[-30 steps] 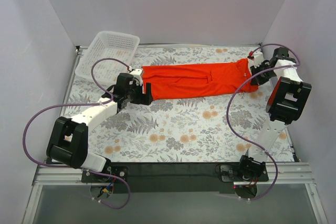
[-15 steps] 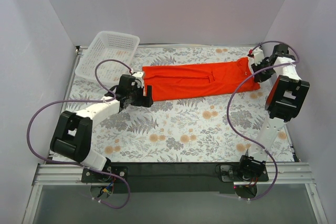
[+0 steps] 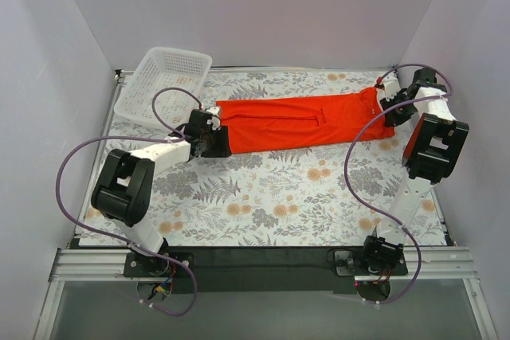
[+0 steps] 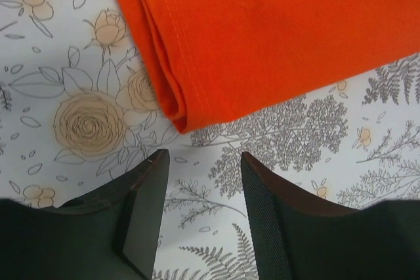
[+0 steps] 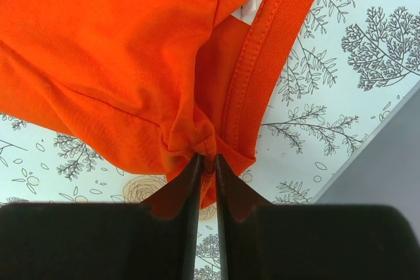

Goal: Fold and stack the t-shirts
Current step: Fold the tshirt

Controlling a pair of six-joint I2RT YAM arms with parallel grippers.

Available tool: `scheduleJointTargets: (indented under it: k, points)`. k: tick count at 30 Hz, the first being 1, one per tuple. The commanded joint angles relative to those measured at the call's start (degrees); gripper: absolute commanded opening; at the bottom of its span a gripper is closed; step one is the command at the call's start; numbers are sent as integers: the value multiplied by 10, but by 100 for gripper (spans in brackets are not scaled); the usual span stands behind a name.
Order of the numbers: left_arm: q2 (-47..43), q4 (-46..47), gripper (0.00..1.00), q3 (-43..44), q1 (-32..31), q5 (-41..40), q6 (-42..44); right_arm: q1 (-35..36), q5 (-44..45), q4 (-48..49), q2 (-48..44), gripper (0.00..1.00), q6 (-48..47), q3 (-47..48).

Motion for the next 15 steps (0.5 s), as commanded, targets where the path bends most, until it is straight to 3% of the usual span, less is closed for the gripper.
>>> scheduleJointTargets:
  k: [1,6,15]
  points:
    - [15,1,44,48,2,-10,-24,0,-12,5,-26,18,5,12]
    - [34,1,43,75,2,-56,-27,-1,-18,6,-28,18,3,1]
    - [95,-13,38,137,2,-68,-16,0,-25,6,-28,18,5,0]
